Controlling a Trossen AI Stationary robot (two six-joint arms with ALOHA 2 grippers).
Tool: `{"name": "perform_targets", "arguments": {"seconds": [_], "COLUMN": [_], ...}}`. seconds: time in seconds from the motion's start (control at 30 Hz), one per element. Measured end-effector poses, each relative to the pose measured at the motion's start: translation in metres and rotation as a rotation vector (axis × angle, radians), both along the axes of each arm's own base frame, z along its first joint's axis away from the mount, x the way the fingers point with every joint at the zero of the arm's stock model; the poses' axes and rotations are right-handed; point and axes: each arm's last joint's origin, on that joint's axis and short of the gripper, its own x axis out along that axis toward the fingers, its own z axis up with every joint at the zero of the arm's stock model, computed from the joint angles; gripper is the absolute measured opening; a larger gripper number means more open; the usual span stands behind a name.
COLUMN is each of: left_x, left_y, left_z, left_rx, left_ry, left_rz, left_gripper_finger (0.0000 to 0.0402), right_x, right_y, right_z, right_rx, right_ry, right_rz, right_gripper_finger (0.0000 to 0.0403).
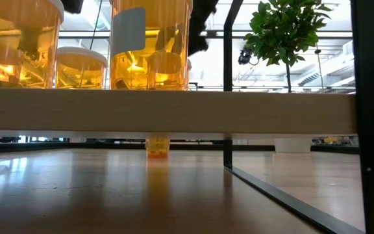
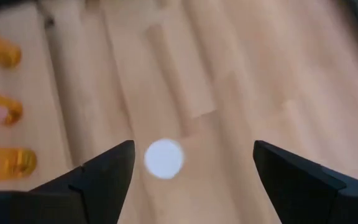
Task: Pick and place medicine bottles onto shelf by color
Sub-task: Adjust the orange pill bottle on the shelf
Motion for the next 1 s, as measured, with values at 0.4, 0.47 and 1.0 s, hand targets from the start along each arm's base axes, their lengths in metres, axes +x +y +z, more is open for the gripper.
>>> {"name": "perform_targets", "arguments": {"seconds": [0.4, 0.47, 1.0], "left_x": [-0.010, -0.012, -0.015], "left_y": [-0.040, -0.043, -0.062], "left_z": [-0.049, -0.055, -0.077], "left_rx": [0.038, 0.049, 0.023], "left_ry": [0.063, 0.068, -0.004], "left_rz": [-0.242, -0.276, -0.448], "left_gripper_finger": [0.0189, 0.0175, 0.0006], "right_x": [-0.055, -0.057, -0.061], "right_y": [-0.014, -0.016, -0.015], "right_z": [0.080, 0.082, 0.075], "right_rx": [-0.178, -0.183, -0.188], "right_ry": [-0.192, -0.193, -0.119], "right_rz": [-0.131, -0.139, -0.120], "right_gripper_finger": [0.0314, 0.0307, 0.0225]}}
